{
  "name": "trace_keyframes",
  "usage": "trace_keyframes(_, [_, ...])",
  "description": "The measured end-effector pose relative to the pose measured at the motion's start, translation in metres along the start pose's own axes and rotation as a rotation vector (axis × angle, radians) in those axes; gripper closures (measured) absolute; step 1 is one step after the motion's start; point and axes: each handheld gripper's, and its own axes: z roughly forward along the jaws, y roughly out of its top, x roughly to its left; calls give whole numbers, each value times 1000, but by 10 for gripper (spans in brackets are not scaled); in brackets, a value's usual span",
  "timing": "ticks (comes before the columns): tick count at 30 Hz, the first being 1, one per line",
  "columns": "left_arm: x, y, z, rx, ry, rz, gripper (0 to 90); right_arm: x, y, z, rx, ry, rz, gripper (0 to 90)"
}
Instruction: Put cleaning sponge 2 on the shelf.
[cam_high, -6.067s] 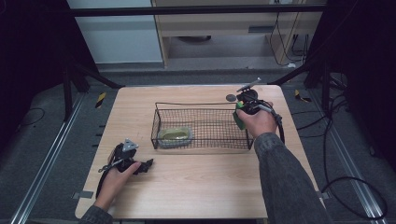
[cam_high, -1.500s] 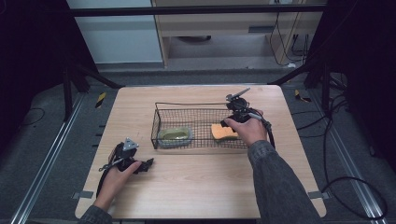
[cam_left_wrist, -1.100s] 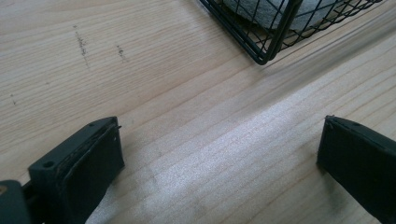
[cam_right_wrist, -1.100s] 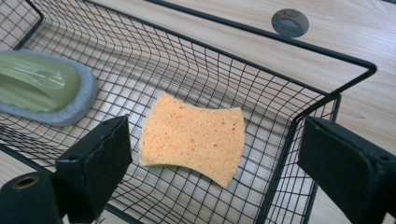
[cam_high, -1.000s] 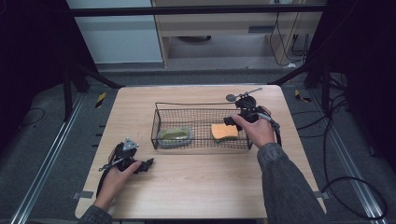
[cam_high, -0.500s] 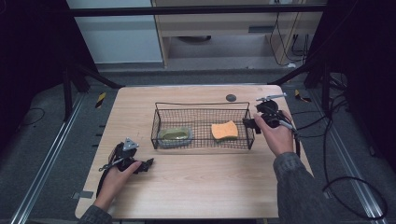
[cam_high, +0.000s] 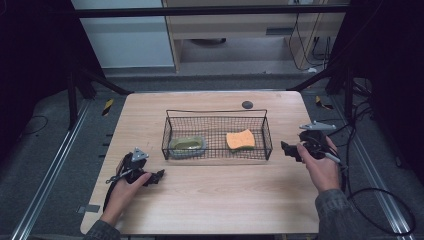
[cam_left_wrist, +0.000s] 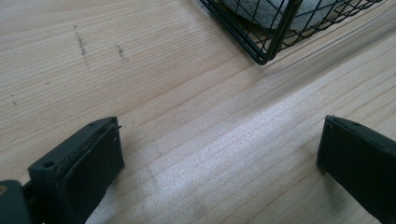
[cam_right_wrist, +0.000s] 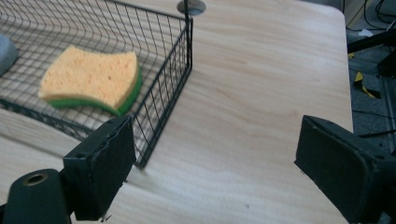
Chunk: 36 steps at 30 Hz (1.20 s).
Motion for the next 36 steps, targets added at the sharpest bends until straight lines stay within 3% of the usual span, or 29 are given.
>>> trace_keyframes(7, [0, 0, 0, 0, 0, 0, 0, -6, -34, 6, 20, -1, 18, 127])
trace_keyframes(15, [0, 0, 0, 0, 0, 1, 0, -11, -62, 31, 46, -19, 50, 132])
trace_keyframes(25, [0, 0, 0, 1, 1, 2, 0, -16, -65, 52, 41, -41, 101, 133])
trace_keyframes(36, [0, 0, 0, 0, 0, 2, 0, -15, -69, 65, 59, -45, 110, 115])
